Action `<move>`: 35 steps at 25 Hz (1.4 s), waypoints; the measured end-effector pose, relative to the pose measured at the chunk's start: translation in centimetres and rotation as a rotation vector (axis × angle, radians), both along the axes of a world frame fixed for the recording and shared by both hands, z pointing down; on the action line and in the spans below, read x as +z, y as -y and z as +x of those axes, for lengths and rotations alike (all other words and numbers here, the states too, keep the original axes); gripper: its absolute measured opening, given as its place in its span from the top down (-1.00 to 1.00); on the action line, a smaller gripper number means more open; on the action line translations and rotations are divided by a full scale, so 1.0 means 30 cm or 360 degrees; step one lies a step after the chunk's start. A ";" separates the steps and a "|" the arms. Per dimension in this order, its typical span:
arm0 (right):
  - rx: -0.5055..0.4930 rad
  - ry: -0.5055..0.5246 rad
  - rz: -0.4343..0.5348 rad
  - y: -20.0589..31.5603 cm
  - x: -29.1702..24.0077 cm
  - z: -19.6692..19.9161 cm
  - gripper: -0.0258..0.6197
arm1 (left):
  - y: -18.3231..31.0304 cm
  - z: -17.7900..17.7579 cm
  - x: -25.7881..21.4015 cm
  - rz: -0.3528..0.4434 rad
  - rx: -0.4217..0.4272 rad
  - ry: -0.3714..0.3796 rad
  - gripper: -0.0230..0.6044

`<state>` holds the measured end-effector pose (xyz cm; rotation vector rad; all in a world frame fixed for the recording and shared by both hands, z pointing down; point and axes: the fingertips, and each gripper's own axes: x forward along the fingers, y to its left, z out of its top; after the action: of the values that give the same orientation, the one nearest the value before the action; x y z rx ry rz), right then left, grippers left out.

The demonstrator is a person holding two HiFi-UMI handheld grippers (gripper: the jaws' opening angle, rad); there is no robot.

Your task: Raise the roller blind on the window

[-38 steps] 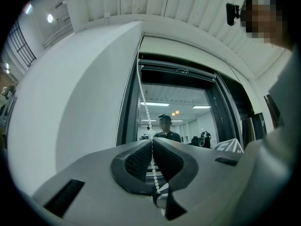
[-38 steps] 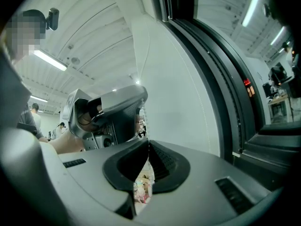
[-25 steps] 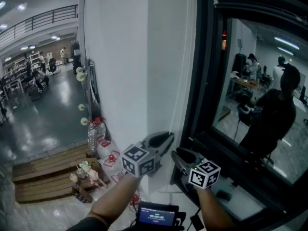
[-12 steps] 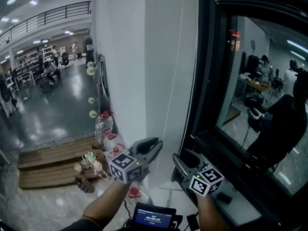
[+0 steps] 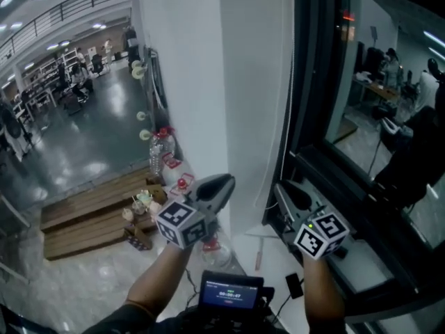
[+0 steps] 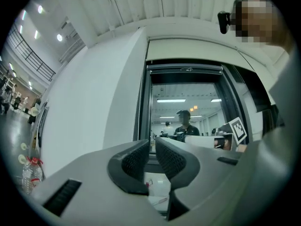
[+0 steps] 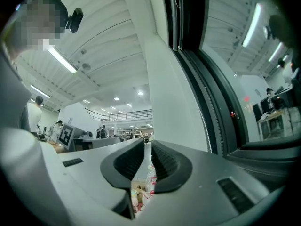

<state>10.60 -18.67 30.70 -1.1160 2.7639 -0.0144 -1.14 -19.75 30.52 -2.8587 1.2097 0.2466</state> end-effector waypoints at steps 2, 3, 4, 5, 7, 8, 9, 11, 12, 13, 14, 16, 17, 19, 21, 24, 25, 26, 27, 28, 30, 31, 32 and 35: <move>0.0056 0.0010 -0.0001 -0.049 0.002 -0.005 0.81 | -0.047 -0.034 0.024 -0.0010 0.0029 0.0003 0.82; 0.0089 0.0019 -0.0007 -0.074 0.004 -0.007 0.81 | -0.071 -0.052 0.037 -0.0016 0.0048 0.0010 0.83; 0.0126 0.0027 -0.0018 -0.099 0.006 -0.010 0.84 | -0.096 -0.070 0.047 -0.0019 0.0070 0.0016 0.93; 0.0162 0.0029 -0.0030 -0.124 0.008 -0.017 0.88 | -0.123 -0.088 0.054 -0.0015 0.0095 0.0021 0.94; 0.0217 0.0029 -0.0035 -0.178 0.011 -0.038 0.88 | -0.177 -0.129 0.067 -0.0001 0.0130 0.0043 0.94; 0.0234 0.0034 -0.0023 -0.207 0.010 -0.051 0.88 | -0.201 -0.152 0.075 0.0000 0.0138 0.0053 0.94; 0.0246 0.0040 -0.0007 -0.237 0.008 -0.065 0.88 | -0.225 -0.173 0.082 -0.0004 0.0145 0.0054 0.94; 0.0274 0.0023 0.0018 -0.306 0.006 -0.091 0.88 | -0.277 -0.207 0.088 -0.0011 0.0172 0.0039 0.94; 0.0294 0.0005 0.0025 -0.343 0.006 -0.103 0.88 | -0.306 -0.219 0.089 -0.0012 0.0188 0.0035 0.94; 0.0315 -0.0010 0.0026 -0.379 0.007 -0.113 0.88 | -0.335 -0.229 0.092 -0.0016 0.0207 0.0037 0.94; 0.0333 -0.0016 0.0021 -0.414 0.009 -0.122 0.88 | -0.364 -0.235 0.096 -0.0021 0.0228 0.0044 0.94; 0.0360 -0.0013 0.0001 -0.477 0.016 -0.135 0.88 | -0.416 -0.243 0.104 -0.0028 0.0263 0.0059 0.94; 0.0368 -0.0013 -0.0007 -0.504 0.020 -0.141 0.88 | -0.438 -0.247 0.107 -0.0028 0.0273 0.0068 0.94; 0.0376 -0.0014 -0.0006 -0.544 0.018 -0.150 0.89 | -0.472 -0.256 0.111 -0.0019 0.0280 0.0086 0.94; 0.0371 -0.0003 0.0007 -0.573 0.006 -0.155 0.89 | -0.496 -0.263 0.114 -0.0020 0.0266 0.0108 0.94; 0.0337 0.0006 0.0020 -0.607 -0.002 -0.155 0.89 | -0.528 -0.262 0.118 -0.0039 0.0228 0.0118 0.94; 0.0325 0.0004 0.0018 -0.615 0.001 -0.150 0.89 | -0.535 -0.256 0.118 -0.0046 0.0217 0.0112 0.94; 0.0315 -0.0002 0.0010 -0.620 0.006 -0.142 0.89 | -0.543 -0.245 0.118 -0.0054 0.0206 0.0104 0.94; 0.0305 -0.0012 -0.0004 -0.625 0.011 -0.130 0.89 | -0.551 -0.232 0.120 -0.0065 0.0197 0.0097 0.94; 0.0295 -0.0024 -0.0018 -0.632 0.017 -0.118 0.89 | -0.560 -0.218 0.126 -0.0073 0.0190 0.0094 0.94; 0.0276 -0.0043 -0.0026 -0.648 0.024 -0.096 0.89 | -0.576 -0.196 0.136 -0.0070 0.0173 0.0098 0.94; 0.0273 -0.0041 -0.0023 -0.654 0.028 -0.085 0.89 | -0.581 -0.186 0.139 -0.0067 0.0165 0.0097 0.94; 0.0270 -0.0033 -0.0019 -0.660 0.033 -0.074 0.89 | -0.586 -0.175 0.142 -0.0068 0.0160 0.0090 0.94; 0.0252 -0.0040 -0.0020 -0.669 0.048 -0.050 0.89 | -0.599 -0.139 0.156 -0.0066 0.0156 0.0098 0.94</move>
<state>9.09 1.39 32.15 -1.3440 2.6918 0.0011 -5.31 -1.78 35.21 -2.9414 1.0784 0.1359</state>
